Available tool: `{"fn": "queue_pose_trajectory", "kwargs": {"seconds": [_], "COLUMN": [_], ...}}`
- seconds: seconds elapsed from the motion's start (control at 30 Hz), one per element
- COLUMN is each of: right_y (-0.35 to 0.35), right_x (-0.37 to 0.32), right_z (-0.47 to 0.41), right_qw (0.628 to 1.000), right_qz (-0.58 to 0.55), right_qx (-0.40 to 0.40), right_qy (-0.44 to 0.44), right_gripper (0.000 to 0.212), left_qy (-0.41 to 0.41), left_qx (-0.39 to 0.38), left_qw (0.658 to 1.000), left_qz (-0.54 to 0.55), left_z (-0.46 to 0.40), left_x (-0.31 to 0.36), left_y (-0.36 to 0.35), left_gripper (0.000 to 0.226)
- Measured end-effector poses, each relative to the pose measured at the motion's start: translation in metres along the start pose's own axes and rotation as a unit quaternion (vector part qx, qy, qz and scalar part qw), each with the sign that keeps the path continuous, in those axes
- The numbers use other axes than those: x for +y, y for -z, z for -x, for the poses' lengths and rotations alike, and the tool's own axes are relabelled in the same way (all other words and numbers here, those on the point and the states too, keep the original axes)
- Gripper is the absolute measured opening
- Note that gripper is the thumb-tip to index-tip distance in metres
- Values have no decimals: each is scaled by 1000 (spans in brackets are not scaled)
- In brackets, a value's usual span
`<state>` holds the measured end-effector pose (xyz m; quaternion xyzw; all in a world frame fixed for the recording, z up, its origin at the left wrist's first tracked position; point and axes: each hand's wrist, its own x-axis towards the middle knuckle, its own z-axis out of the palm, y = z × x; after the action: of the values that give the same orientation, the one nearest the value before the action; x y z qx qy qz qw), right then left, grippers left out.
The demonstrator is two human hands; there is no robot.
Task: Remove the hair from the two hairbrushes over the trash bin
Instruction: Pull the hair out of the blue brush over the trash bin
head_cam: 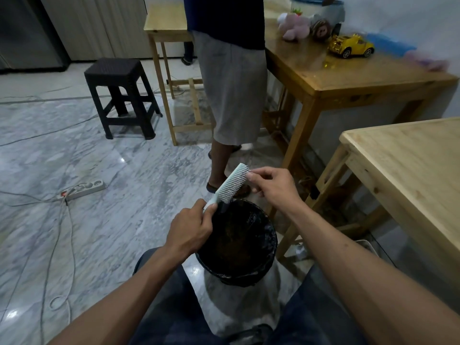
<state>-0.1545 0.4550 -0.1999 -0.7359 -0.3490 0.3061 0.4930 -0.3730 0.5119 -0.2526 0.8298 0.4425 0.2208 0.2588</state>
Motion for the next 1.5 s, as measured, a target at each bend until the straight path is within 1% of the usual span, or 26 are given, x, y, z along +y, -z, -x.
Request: {"fn": "queue_pose_trajectory", "kwargs": {"seconds": [0.03, 0.07, 0.17, 0.23, 0.33, 0.43, 0.5, 0.6, 0.7, 0.77, 0.8, 0.87, 0.93, 0.97, 1.03, 1.07, 1.17, 1.23, 1.27, 1.33, 1.4, 1.43, 1.5], "right_y": [-1, -1, -4, -4, -6, -8, -7, -6, -6, -5, -4, -4, -4, -4, -2, -1, 5, 9, 11, 11, 9, 7, 4], "right_x": [2, 6, 18, 22, 24, 14, 3, -10, -9, -5, -5, -3, 0, 2, 9, 12, 17, 20, 21, 22, 20, 18, 14], "right_z": [0, 1, 9, 14, 16, 15, 13, 8, 5, 3, 4, 5, 6, 7, 8, 9, 11, 10, 10, 10, 11, 11, 12], "right_qw": [1000, 999, 994, 990, 979, 970, 975, 988, 989, 985, 983, 985, 993, 996, 992, 989, 987, 982, 977, 962, 952, 950, 952], "right_qz": [15, 36, 106, 139, 177, 203, 173, 88, 5, -44, -71, -98, -56, -6, 108, 139, 153, 172, 183, 204, 226, 236, 249], "right_qx": [23, 36, 29, -7, -86, -121, -130, -123, -139, -162, -166, -143, -108, -92, -64, -53, -39, -75, -109, -177, -199, -197, -173], "right_qy": [0, -1, -22, -36, -56, -59, -44, -38, -45, -49, -42, -22, -13, -11, 2, 6, -4, -22, -29, -43, -54, -48, -28], "right_gripper": [13, 8, 10, 13, 20, 41, 53, 58, 63, 57, 49, 30, 18, 18, 23, 25, 26, 15, 19, 49, 69, 72, 65], "left_qy": [9, 26, 80, 84, 69, 49, 32, 20, 7, 7, 11, 14, 7, 7, 24, 42, 84, 78, 72, 60, 52, 50, 50], "left_qx": [3, 12, 46, 51, 48, 45, 39, 31, 11, -8, -16, -35, -53, -58, -50, -38, -15, -26, -33, -44, -51, -54, -61], "left_qw": [1000, 999, 995, 995, 996, 997, 999, 999, 997, 991, 987, 981, 984, 987, 995, 997, 996, 996, 997, 997, 997, 996, 995], "left_qz": [6, 17, 43, 36, 27, 25, 20, 26, 75, 133, 160, 192, 172, 147, 85, 60, 42, 24, 18, 22, 39, 48, 59], "left_z": [0, -1, -6, -9, -10, -10, -11, -11, -11, -10, -10, -9, -10, -10, -11, -12, -15, -15, -15, -14, -12, -12, -9], "left_x": [-1, -2, -3, -4, -4, -2, -1, 2, 7, 9, 10, 10, 9, 8, 5, 4, 3, 0, -1, -3, -1, 1, 3], "left_y": [1, 2, 9, 13, 15, 12, 10, 10, 11, 12, 12, 14, 13, 11, 7, 5, 4, 4, 4, 3, 3, 3, 2], "left_gripper": [34, 35, 38, 38, 37, 39, 39, 38, 38, 43, 47, 53, 49, 45, 40, 40, 42, 41, 40, 39, 38, 38, 38]}}
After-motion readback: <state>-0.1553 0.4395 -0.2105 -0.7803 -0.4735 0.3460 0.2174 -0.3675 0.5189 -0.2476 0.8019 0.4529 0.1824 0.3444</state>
